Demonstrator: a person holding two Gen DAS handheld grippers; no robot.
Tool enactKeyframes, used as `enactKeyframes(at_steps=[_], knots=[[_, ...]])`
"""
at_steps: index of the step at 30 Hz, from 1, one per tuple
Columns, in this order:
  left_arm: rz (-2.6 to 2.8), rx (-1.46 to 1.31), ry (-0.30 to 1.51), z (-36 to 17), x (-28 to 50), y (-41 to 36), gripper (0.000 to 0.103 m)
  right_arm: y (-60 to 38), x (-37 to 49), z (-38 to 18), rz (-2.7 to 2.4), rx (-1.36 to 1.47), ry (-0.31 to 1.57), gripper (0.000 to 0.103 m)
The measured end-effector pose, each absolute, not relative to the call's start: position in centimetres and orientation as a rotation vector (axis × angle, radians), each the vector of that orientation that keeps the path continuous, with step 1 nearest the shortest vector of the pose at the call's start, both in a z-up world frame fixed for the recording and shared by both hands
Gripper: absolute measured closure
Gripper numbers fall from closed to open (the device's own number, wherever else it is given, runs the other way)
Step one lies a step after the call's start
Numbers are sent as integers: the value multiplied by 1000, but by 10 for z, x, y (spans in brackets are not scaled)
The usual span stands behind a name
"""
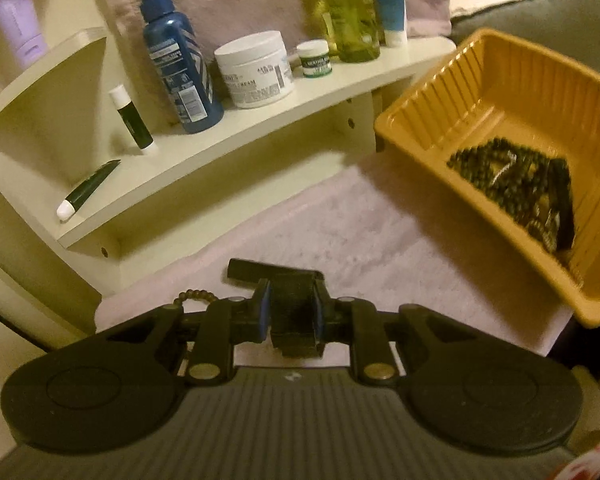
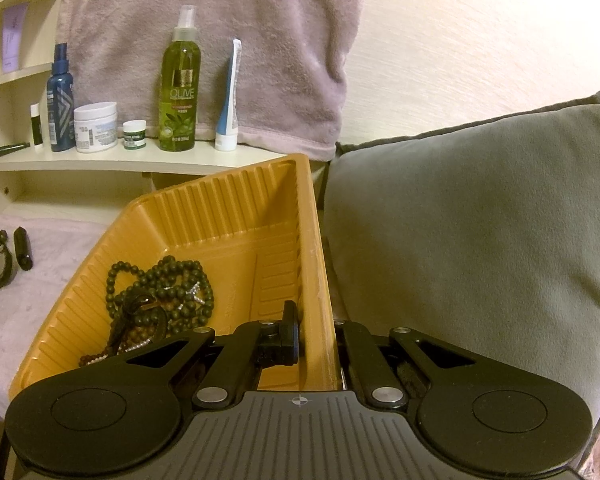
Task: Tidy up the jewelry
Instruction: 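Lift the black strap with the left tool and carry it over the tray, then open the left tool to drop the black strap into the tray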
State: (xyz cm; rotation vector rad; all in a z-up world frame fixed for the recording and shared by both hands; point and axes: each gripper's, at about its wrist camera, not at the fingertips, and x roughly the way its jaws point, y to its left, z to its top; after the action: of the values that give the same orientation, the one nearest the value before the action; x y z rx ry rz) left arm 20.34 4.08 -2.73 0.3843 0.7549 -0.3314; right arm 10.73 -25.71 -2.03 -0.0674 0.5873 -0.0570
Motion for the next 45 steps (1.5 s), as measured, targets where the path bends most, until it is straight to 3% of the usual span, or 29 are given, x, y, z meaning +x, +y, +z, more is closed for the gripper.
enactKeyframes(at_steps=[21,45], knots=[[-395,318,686,16,196,8,84,-255,107,-17,-45,-57,570,100],[-662,227,621,43,203,-89,84,-257,105,-17,-41,-42,568,100]])
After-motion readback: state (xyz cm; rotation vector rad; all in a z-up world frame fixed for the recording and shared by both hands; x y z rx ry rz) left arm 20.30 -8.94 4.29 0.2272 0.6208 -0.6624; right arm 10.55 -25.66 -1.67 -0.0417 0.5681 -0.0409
